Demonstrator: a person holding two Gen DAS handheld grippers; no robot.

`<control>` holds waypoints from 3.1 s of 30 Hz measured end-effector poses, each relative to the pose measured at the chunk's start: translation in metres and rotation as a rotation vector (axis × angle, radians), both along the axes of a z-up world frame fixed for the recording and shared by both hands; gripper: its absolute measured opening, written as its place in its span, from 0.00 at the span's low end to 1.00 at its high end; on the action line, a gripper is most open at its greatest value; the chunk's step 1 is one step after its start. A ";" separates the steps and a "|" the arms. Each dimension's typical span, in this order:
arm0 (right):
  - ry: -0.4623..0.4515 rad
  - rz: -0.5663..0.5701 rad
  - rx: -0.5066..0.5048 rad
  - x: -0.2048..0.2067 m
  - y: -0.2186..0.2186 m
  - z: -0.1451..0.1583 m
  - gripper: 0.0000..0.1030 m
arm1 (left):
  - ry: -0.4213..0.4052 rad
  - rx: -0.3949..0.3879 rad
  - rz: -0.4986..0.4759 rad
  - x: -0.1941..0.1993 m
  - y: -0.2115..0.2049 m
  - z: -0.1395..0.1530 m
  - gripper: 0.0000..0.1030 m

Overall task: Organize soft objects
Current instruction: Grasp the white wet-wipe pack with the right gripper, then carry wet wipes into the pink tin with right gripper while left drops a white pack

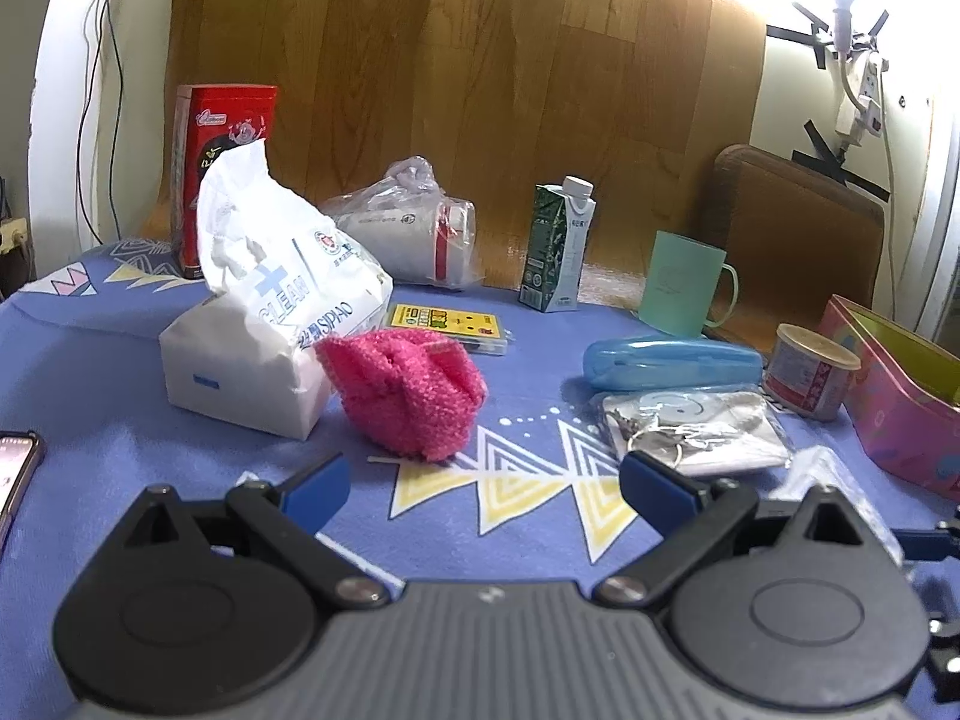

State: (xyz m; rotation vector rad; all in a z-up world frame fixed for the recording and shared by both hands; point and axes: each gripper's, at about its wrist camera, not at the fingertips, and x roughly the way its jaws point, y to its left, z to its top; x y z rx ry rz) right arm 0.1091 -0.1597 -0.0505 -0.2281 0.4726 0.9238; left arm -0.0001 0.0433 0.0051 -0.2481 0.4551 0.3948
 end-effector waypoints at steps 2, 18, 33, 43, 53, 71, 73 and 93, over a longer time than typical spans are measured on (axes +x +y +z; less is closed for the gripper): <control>0.003 0.024 -0.007 -0.002 -0.010 -0.001 0.72 | 0.005 0.007 -0.010 0.001 -0.001 0.000 0.97; -0.039 -0.103 -0.002 0.001 -0.086 -0.002 0.80 | 0.022 -0.161 -0.128 0.012 -0.014 -0.002 0.97; -0.023 -0.090 0.026 -0.006 -0.095 -0.007 0.81 | 0.051 -0.151 -0.435 0.066 -0.096 0.012 0.97; -0.023 -0.093 0.027 -0.001 -0.087 -0.006 0.56 | 0.141 -0.100 -0.585 0.102 -0.149 -0.012 0.73; -0.188 -0.218 0.222 0.007 -0.112 0.027 0.32 | -0.033 -0.021 -0.735 0.118 -0.188 0.050 0.67; -0.012 -0.194 -0.010 0.039 -0.116 -0.003 0.81 | 0.232 -0.201 -0.680 0.163 -0.177 -0.001 0.55; -0.010 -0.208 0.004 0.045 -0.111 0.002 0.53 | 0.218 -0.152 -0.663 0.153 -0.184 -0.004 0.52; -0.360 -0.636 0.076 0.071 -0.139 0.047 0.36 | -0.049 0.136 -0.753 0.226 -0.272 0.059 0.63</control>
